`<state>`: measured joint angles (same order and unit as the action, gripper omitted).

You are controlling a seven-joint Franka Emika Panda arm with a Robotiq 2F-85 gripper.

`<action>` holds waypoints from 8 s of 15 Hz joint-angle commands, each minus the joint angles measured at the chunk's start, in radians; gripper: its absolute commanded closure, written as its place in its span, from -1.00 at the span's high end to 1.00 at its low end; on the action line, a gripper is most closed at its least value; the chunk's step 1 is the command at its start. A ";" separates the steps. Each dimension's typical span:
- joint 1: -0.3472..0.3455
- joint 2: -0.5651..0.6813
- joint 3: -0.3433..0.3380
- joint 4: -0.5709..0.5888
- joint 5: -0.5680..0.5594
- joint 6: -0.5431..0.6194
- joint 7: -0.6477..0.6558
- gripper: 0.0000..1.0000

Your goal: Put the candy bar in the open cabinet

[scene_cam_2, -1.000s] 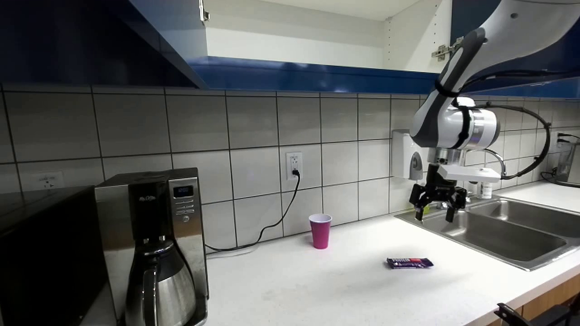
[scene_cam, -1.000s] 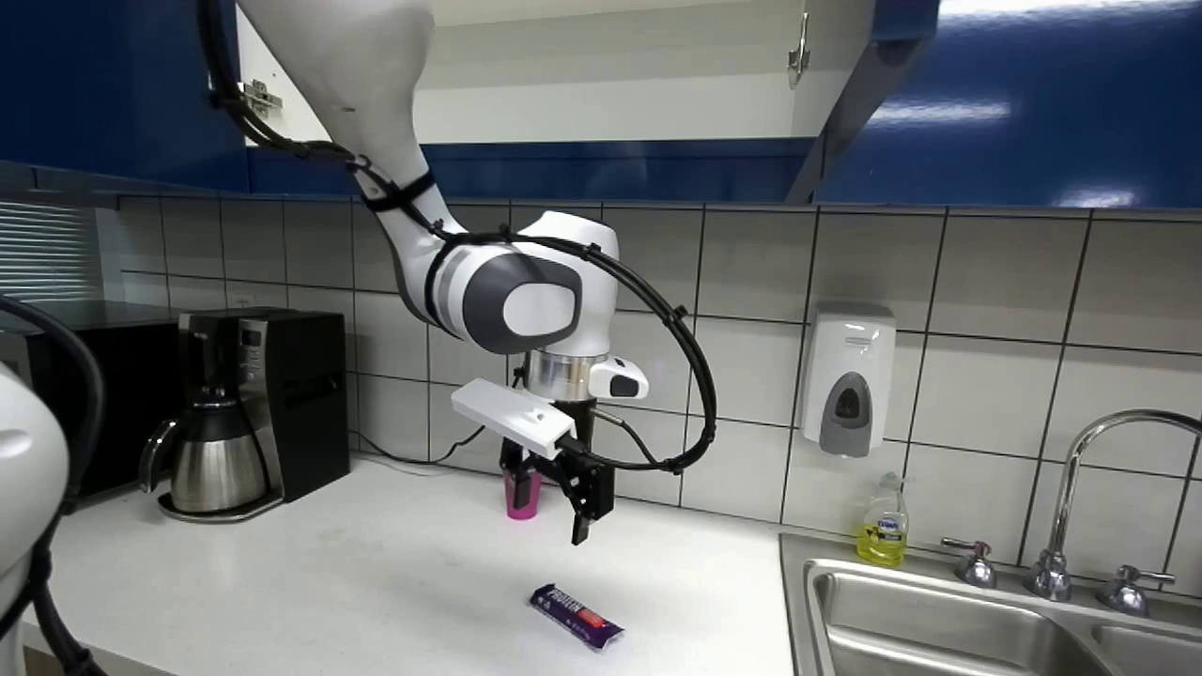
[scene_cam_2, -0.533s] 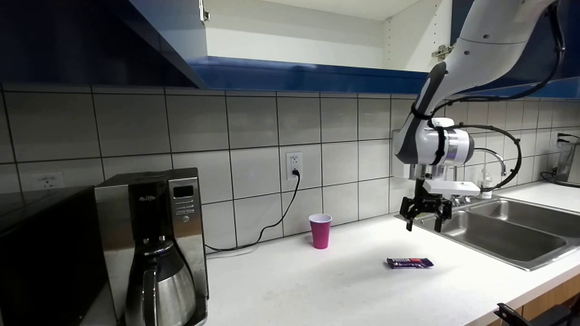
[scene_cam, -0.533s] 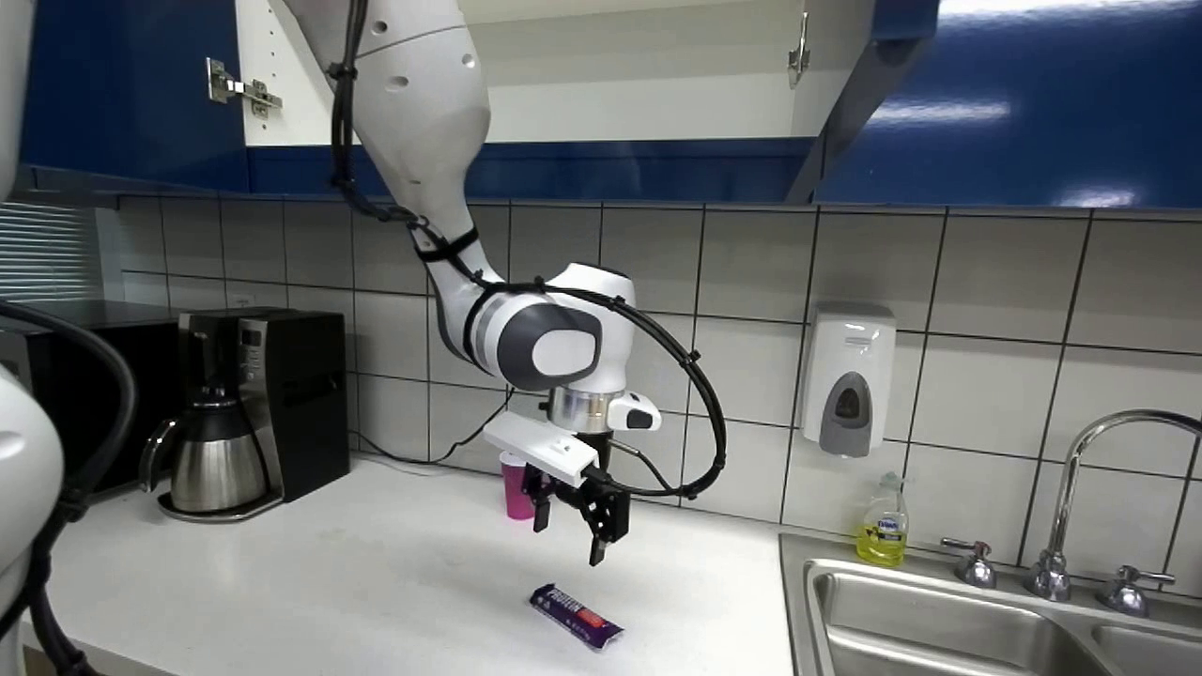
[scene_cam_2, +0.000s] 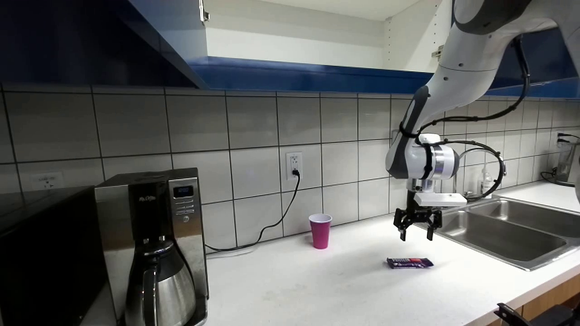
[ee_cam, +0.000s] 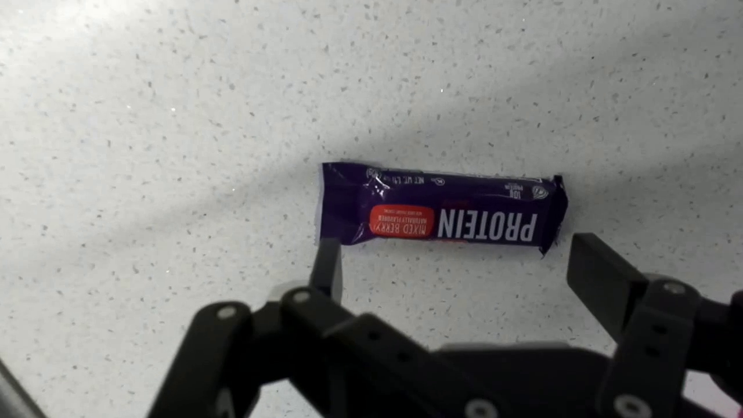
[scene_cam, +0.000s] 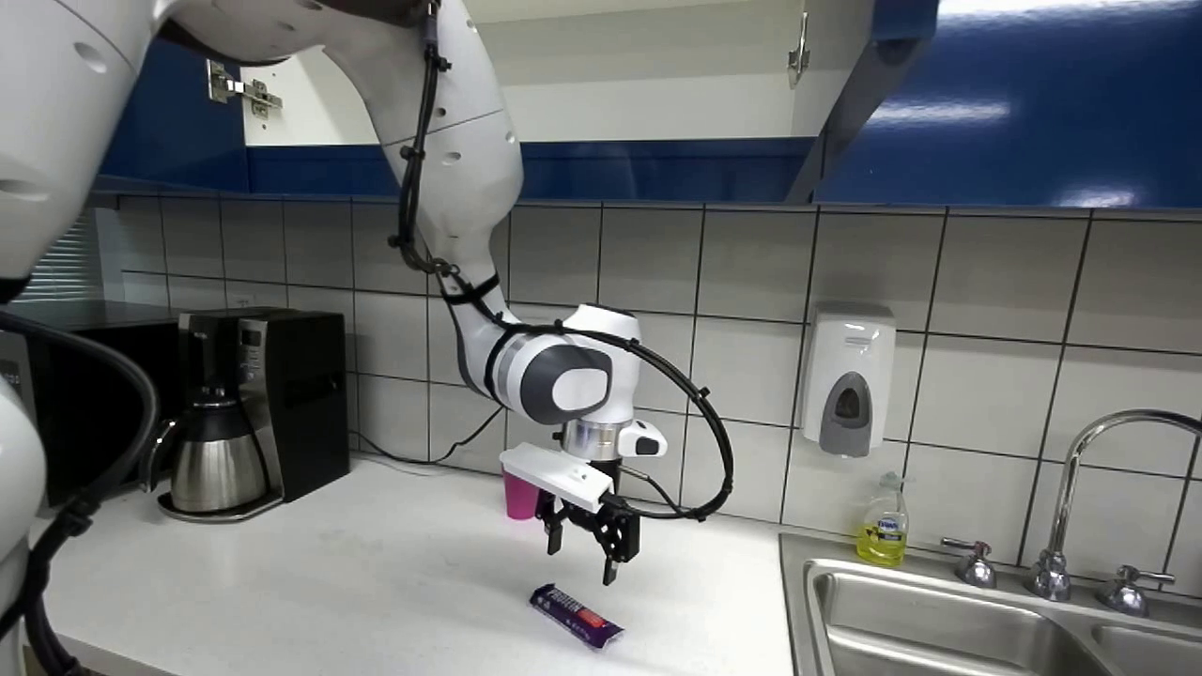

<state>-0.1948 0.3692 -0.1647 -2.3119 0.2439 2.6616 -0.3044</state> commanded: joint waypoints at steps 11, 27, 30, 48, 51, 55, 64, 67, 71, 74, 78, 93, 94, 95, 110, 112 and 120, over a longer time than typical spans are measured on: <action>-0.044 0.071 0.052 0.034 -0.080 0.023 0.022 1.00; -0.118 0.040 0.111 0.025 -0.279 -0.029 -0.317 1.00; -0.135 0.045 0.136 0.026 -0.292 -0.052 -0.444 1.00; -0.088 0.084 0.125 0.035 -0.517 0.022 -0.722 1.00; -0.092 0.095 0.129 0.042 -0.509 0.017 -0.766 1.00; -0.087 0.116 0.125 0.052 -0.513 0.015 -0.799 1.00; -0.081 0.194 0.126 0.112 -0.515 0.015 -0.812 1.00; -0.077 0.215 0.127 0.135 -0.517 0.014 -0.807 1.00; -0.076 0.235 0.132 0.155 -0.519 0.011 -0.807 1.00; -0.077 0.245 0.135 0.167 -0.518 0.008 -0.807 1.00; -0.078 0.259 0.136 0.181 -0.517 0.001 -0.806 0.11; -0.049 0.219 0.121 0.169 -0.482 -0.012 -0.667 -0.70; -0.047 0.200 0.123 0.155 -0.481 -0.008 -0.651 -0.70; -0.042 0.183 0.123 0.143 -0.484 -0.004 -0.631 -0.70; -0.027 -0.130 0.173 -0.174 -0.218 0.108 -0.327 -0.70; -0.012 -0.167 0.169 -0.226 -0.212 0.152 -0.282 -0.70; 0.053 -0.358 0.157 -0.429 -0.246 0.275 -0.118 -0.70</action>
<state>-0.1662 0.1251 -0.0025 -2.6473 0.0131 2.9081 -0.4865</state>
